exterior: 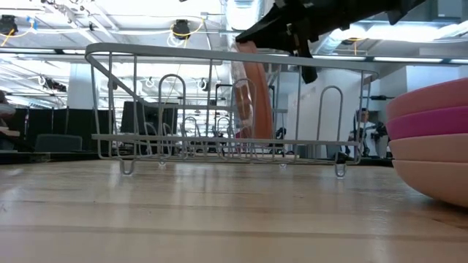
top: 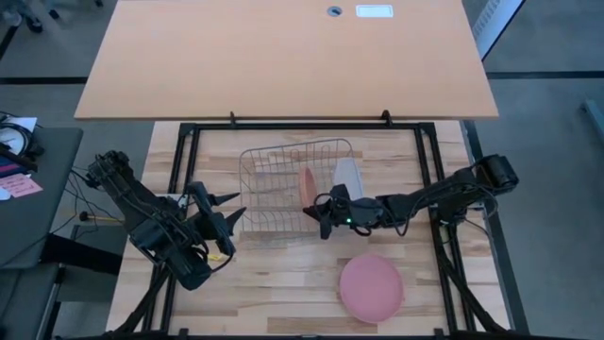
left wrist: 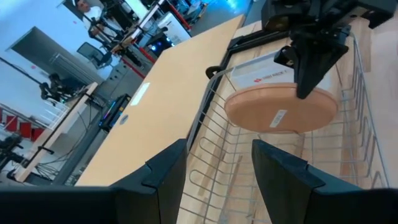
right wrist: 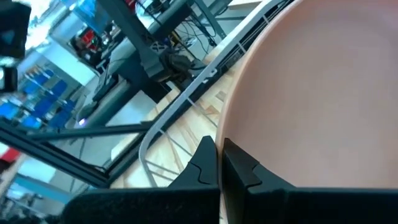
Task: Sort dishes
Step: Put the brown plate in the dish rack
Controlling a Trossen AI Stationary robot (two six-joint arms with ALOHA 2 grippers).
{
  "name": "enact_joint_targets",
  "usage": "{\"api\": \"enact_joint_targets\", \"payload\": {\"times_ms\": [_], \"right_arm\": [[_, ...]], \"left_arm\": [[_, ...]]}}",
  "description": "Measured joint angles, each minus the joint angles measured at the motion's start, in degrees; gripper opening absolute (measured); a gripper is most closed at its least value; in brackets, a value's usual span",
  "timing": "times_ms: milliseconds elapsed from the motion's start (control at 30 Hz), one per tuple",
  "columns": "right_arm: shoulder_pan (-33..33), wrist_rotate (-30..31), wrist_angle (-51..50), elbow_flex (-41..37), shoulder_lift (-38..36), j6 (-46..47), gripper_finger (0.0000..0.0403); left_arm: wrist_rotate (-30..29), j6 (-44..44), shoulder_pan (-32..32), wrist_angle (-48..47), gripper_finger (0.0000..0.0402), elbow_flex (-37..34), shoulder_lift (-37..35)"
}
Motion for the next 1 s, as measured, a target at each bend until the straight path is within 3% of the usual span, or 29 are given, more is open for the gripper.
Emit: {"api": "enact_joint_targets", "payload": {"times_ms": [267, 433, 600, 733, 833, 1000], "right_arm": [[-0.4, -0.5, 1.8, 0.0, -1.3, -1.0, 0.0], [-0.8, -2.5, 0.5, 0.0, -4.5, -2.2, 0.0], [-0.4, -3.1, 0.5, 0.0, -7.0, -2.3, 0.0], [-0.1, -6.3, 0.2, 0.0, -8.5, 0.6, 0.0], [-0.4, -9.6, -0.2, 0.0, -9.9, 2.0, 0.0], [-1.6, -11.0, -8.6, 0.0, -13.3, -0.3, 0.0]], "left_arm": [[-0.2, 0.0, 0.0, 0.0, 0.0175, 0.0, 0.0], [-5.2, -0.1, 1.2, 0.2, 0.0175, -1.5, 0.0], [-12.9, 1.1, 5.8, 2.3, 0.0175, -5.1, 0.0], [-13.1, 9.8, 11.0, 4.8, 0.0175, -6.0, 0.0], [-5.5, 25.3, 15.4, 12.0, 0.0175, -6.0, 0.0], [22.0, 57.8, 22.8, 37.5, 0.0175, -6.0, 0.0]]}}
